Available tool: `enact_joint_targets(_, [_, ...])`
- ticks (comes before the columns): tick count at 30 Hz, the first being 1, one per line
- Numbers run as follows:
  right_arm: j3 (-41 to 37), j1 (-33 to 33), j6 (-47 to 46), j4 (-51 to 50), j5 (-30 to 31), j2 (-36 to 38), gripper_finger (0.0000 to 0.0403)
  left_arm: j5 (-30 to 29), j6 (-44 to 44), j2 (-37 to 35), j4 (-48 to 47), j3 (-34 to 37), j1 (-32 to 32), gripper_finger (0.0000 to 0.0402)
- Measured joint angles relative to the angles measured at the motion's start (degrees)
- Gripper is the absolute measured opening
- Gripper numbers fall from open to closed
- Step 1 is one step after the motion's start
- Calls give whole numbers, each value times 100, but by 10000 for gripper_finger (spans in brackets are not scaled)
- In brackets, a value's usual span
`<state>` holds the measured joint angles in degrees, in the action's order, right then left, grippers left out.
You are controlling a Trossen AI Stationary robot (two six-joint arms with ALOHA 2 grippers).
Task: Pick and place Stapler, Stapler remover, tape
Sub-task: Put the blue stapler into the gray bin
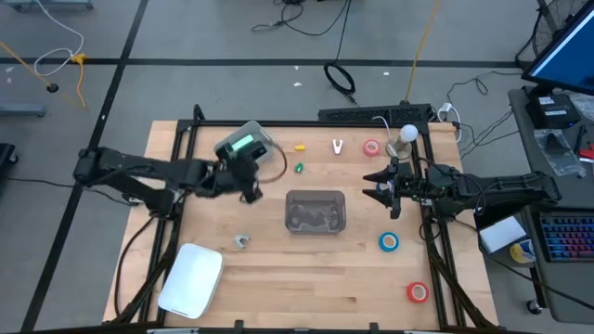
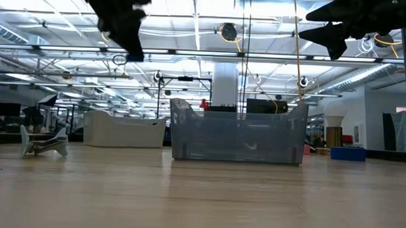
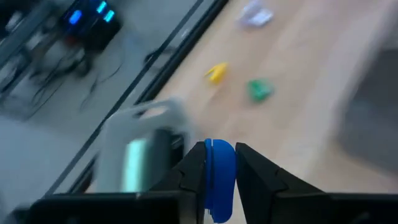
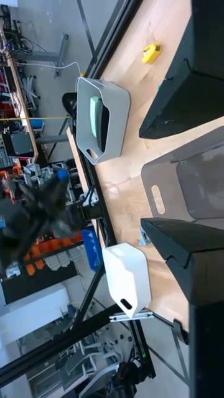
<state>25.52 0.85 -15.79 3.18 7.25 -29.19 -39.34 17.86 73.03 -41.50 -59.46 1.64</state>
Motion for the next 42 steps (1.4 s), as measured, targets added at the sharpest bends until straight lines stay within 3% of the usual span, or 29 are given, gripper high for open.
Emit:
enact_joint_targets(5, [0, -1, 2, 0, 6, 0, 212, 456, -412, 128, -218, 0, -1156, 67])
enact_joint_targets(11, [0, -1, 0, -1, 25, -1, 212, 1768, -734, 456, -823, 2, -2615, 67])
enact_joint_targets(19, [0, -14, 13, -1, 77, -2, 212, 2051, -887, 1034, -857, 4, -3776, 74])
enact_joint_targets(26, [0, -14, -94, 0, 311, 0, 212, 2304, -1029, 1446, -841, 7, -4142, 75])
enact_joint_targets(35, [0, -14, -151, 0, 318, 0, 212, 2445, -1213, 1860, -946, 4, -4086, 76])
enact_joint_targets(42, [0, -14, -137, -2, 318, -2, 212, 2439, -828, 1893, -1243, 3, -4000, 76])
